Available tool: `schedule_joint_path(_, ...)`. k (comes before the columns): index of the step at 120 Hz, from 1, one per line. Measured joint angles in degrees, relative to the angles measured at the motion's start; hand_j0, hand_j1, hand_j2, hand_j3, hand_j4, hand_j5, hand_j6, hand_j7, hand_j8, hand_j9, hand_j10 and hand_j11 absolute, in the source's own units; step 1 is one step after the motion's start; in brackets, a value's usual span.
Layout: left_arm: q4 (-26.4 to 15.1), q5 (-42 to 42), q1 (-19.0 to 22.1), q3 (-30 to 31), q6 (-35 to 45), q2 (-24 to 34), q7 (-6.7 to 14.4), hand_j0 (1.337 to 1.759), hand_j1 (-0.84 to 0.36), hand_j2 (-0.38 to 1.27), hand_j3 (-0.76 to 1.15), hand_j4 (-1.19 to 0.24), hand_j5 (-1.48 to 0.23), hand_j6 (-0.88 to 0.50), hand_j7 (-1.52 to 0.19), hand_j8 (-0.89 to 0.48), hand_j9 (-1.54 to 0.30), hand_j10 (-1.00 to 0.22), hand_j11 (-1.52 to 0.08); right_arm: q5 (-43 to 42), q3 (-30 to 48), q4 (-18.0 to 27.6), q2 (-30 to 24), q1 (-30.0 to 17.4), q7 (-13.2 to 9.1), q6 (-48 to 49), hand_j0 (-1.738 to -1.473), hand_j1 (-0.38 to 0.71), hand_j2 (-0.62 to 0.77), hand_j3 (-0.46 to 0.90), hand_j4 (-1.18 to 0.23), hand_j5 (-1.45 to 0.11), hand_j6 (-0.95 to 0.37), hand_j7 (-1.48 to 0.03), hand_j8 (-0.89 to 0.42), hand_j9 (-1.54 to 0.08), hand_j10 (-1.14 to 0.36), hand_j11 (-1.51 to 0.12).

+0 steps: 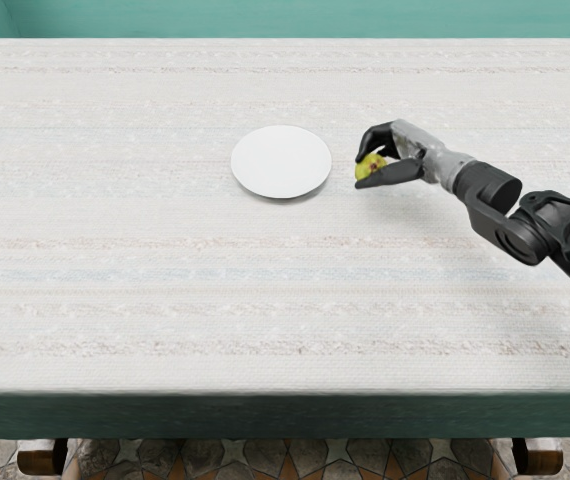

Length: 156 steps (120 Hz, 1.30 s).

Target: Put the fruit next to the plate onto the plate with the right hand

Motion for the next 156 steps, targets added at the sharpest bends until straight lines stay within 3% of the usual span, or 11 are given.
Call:
schedule_joint_path(15, 0.0, 0.0, 0.0, 0.0, 0.0, 0.0, 0.0, 1.658, 0.35, 0.0, 0.0, 0.0, 0.0, 0.0, 0.0, 0.0, 0.0, 0.0, 0.0, 1.5, 0.1, -0.1, 1.7, 2.1, -0.1, 0.6, -1.651, 0.26, 0.26, 0.0, -0.83, -1.19, -0.67, -1.12, -0.35, -1.21, -0.46, -1.24)
schedule_joint_path(26, 0.0, 0.0, 0.0, 0.0, 0.0, 0.0, 0.0, 1.658, 0.35, 0.0, 0.0, 0.0, 0.0, 0.0, 0.0, 0.0, 0.0, 0.0, 0.0, 2.1, 0.1, -0.3, 3.5, 3.6, -0.3, 0.7, -1.652, 0.21, 0.16, 0.0, -0.82, -1.2, -0.68, -1.12, -0.37, -1.22, -0.51, -1.25)
schedule_joint_path(36, 0.0, 0.0, 0.0, 0.0, 0.0, 0.0, 0.0, 1.658, 0.35, 0.0, 0.0, 0.0, 0.0, 0.0, 0.0, 0.0, 0.0, 0.0, 0.0, 2.2, 0.0, -1.2, 5.8, 5.0, -0.7, 0.7, -1.654, 0.24, 0.22, 0.0, -0.82, -1.2, -0.64, -1.12, -0.34, -1.21, -0.48, -1.24)
schedule_joint_path(70, 0.0, 0.0, 0.0, 0.0, 0.0, 0.0, 0.0, 1.658, 0.35, 0.0, 0.0, 0.0, 0.0, 0.0, 0.0, 0.0, 0.0, 0.0, 0.0, 2.3, -0.5, -11.1, 15.7, 8.9, -1.3, -1.1, -1.656, 0.31, 0.37, 0.0, -0.82, -1.2, -0.59, -1.11, -0.32, -1.18, -0.42, -1.18)
schedule_joint_path(86, 0.0, 0.0, 0.0, 0.0, 0.0, 0.0, 0.0, 1.658, 0.35, 0.0, 0.0, 0.0, 0.0, 0.0, 0.0, 0.0, 0.0, 0.0, 0.0, 2.4, -0.9, -13.4, 16.7, 9.7, -1.6, -4.4, -1.656, 0.35, 0.48, 0.0, -0.82, -1.2, -0.6, -1.11, -0.31, -1.18, -0.42, -1.17)
schedule_joint_path(122, 0.0, 0.0, 0.0, 0.0, 0.0, 0.0, 0.0, 1.658, 0.35, 0.0, 0.0, 0.0, 0.0, 0.0, 0.0, 0.0, 0.0, 0.0, 0.0, 2.1, -3.6, -16.4, 17.1, 11.9, -3.0, -6.0, -1.654, 0.36, 0.54, 0.0, -0.8, -1.19, -0.61, -1.1, -0.32, -1.19, -0.43, -1.16)
schedule_joint_path(130, 0.0, 0.0, 0.0, 0.0, 0.0, 0.0, 0.0, 1.658, 0.35, 0.0, 0.0, 0.0, 0.0, 0.0, 0.0, 0.0, 0.0, 0.0, 0.0, 2.0, -4.6, -16.5, 17.1, 12.3, -3.2, -5.6, -1.655, 0.35, 0.48, 0.0, -0.8, -1.19, -0.61, -1.09, -0.32, -1.19, -0.43, -1.16)
schedule_joint_path(156, 0.0, 0.0, 0.0, 0.0, 0.0, 0.0, 0.0, 1.658, 0.35, 0.0, 0.0, 0.0, 0.0, 0.0, 0.0, 0.0, 0.0, 0.0, 0.0, 1.9, -7.1, -16.6, 17.1, 13.2, -3.4, -4.8, -1.655, 0.35, 0.49, 0.0, -0.78, -1.19, -0.62, -1.09, -0.32, -1.19, -0.43, -1.17)
